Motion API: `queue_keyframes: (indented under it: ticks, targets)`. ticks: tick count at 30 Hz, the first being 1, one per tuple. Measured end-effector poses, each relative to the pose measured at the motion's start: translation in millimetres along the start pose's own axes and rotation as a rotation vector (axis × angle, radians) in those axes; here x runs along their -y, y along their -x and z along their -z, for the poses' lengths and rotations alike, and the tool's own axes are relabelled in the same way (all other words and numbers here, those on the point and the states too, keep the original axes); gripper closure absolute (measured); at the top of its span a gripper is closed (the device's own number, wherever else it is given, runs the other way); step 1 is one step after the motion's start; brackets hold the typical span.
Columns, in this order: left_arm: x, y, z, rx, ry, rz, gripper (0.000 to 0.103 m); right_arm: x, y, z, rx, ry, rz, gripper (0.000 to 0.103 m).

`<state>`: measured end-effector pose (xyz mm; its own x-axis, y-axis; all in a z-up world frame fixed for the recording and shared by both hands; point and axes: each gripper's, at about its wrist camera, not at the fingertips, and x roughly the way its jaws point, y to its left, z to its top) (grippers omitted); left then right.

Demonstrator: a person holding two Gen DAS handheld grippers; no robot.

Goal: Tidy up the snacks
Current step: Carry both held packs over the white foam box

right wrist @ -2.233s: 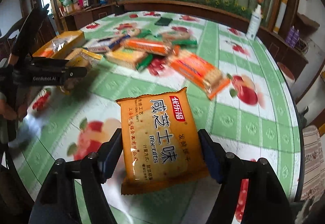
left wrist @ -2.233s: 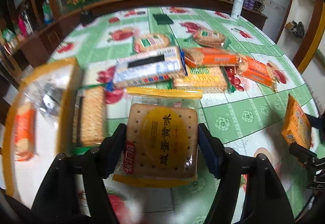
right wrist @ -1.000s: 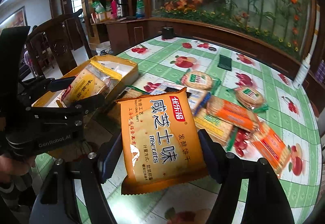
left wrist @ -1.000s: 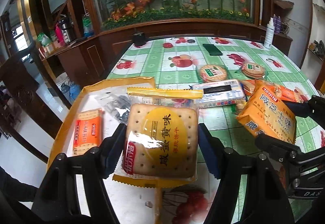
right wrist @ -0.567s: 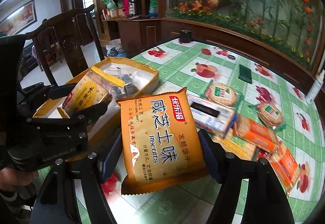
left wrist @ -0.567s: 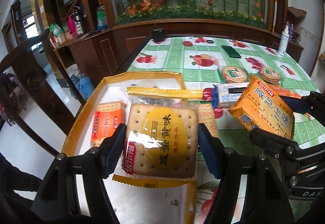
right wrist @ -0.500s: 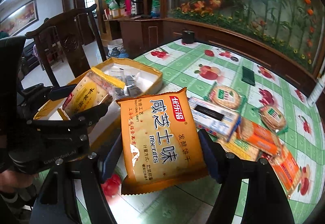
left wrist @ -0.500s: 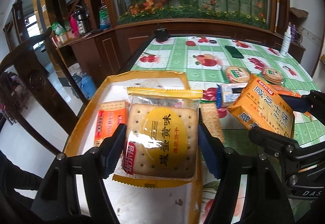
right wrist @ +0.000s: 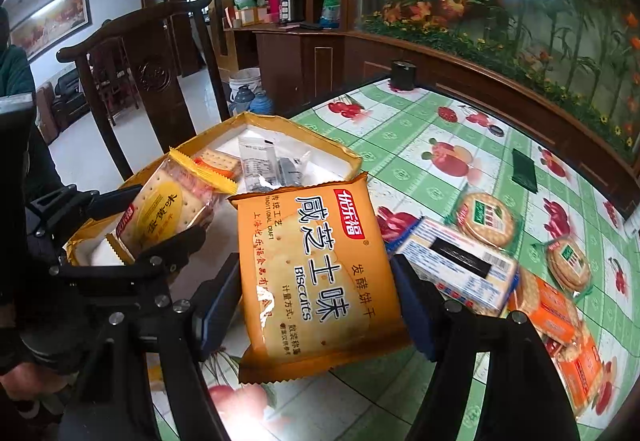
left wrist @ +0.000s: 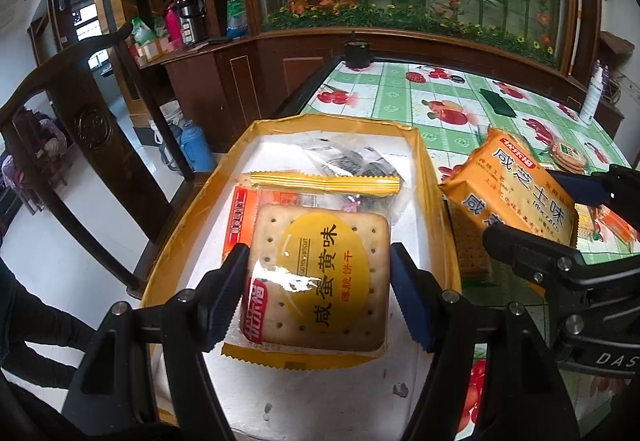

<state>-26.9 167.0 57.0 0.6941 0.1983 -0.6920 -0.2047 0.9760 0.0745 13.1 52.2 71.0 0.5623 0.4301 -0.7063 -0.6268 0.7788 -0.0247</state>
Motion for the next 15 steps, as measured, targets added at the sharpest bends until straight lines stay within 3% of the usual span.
queue_keyframes:
  ticks: [7, 15]
  targets:
    - [-5.2, -2.5, 1.5, -0.007, 0.021, -0.01, 0.032, -5.4, -5.4, -5.9, -0.003, 0.014, 0.0, 0.031]
    - [-6.2, -8.7, 1.9, -0.023, 0.03, -0.02, 0.032, -7.0, -19.9, -10.1, -0.038, 0.021, -0.02, 0.051]
